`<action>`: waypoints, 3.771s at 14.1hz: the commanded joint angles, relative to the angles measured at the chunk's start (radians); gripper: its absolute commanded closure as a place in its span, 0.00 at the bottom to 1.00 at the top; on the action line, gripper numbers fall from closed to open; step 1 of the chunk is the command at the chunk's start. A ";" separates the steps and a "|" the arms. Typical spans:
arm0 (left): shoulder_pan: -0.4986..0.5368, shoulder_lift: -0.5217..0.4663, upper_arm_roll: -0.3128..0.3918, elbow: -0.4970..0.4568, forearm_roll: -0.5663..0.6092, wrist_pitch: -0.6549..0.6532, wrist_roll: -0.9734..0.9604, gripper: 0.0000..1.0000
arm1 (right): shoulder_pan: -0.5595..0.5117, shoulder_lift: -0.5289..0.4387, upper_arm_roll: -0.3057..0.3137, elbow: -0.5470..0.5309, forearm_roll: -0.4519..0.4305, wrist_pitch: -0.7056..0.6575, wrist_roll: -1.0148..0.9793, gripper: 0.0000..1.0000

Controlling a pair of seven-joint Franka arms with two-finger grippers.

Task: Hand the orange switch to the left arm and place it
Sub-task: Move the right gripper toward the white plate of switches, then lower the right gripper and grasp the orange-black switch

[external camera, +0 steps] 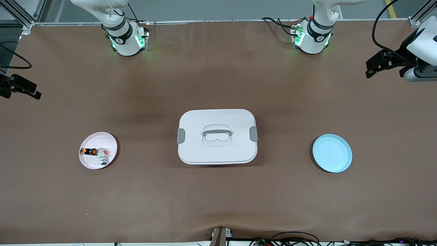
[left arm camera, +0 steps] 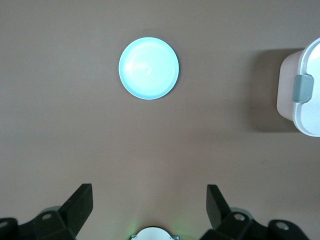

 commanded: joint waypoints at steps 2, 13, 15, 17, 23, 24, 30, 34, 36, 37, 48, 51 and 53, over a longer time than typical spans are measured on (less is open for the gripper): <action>0.006 -0.004 0.001 0.015 0.004 -0.023 -0.007 0.00 | 0.002 -0.013 -0.004 -0.018 -0.004 0.001 -0.007 0.00; 0.025 -0.006 0.012 0.021 0.050 -0.025 0.007 0.00 | -0.043 -0.007 -0.004 -0.128 0.010 0.105 0.007 0.00; 0.037 -0.006 0.010 0.018 0.050 -0.043 0.018 0.00 | -0.069 0.004 -0.004 -0.209 0.051 0.195 0.000 0.00; 0.037 -0.009 0.010 0.012 0.049 -0.043 0.013 0.00 | -0.089 0.022 -0.004 -0.266 0.113 0.261 -0.007 0.00; 0.038 -0.006 0.012 -0.005 0.049 -0.037 0.015 0.00 | -0.115 0.119 -0.004 -0.386 0.171 0.485 -0.084 0.00; 0.037 -0.004 0.012 -0.007 0.049 -0.035 0.015 0.00 | -0.121 0.148 -0.004 -0.395 0.190 0.524 -0.126 0.00; 0.037 -0.007 0.004 -0.018 0.046 -0.028 0.015 0.00 | -0.138 0.307 -0.004 -0.388 0.245 0.682 -0.213 0.00; 0.037 -0.006 0.002 -0.019 0.043 -0.023 0.015 0.00 | -0.132 0.395 0.000 -0.363 0.254 0.773 -0.213 0.00; 0.037 -0.004 0.002 -0.027 0.043 -0.014 0.015 0.00 | -0.132 0.430 0.002 -0.348 0.265 0.795 -0.216 0.00; 0.037 -0.004 0.002 -0.030 0.043 -0.006 0.015 0.00 | -0.127 0.441 0.003 -0.349 0.266 0.821 -0.225 0.00; 0.037 -0.010 0.001 -0.036 0.041 -0.005 0.015 0.00 | -0.124 0.536 0.019 -0.349 0.319 0.951 -0.299 0.00; 0.037 -0.010 0.001 -0.039 0.041 -0.008 0.015 0.00 | -0.125 0.542 0.019 -0.351 0.317 0.957 -0.303 0.00; 0.037 -0.010 0.001 -0.041 0.041 -0.011 0.015 0.00 | -0.127 0.548 0.019 -0.349 0.317 0.957 -0.303 0.00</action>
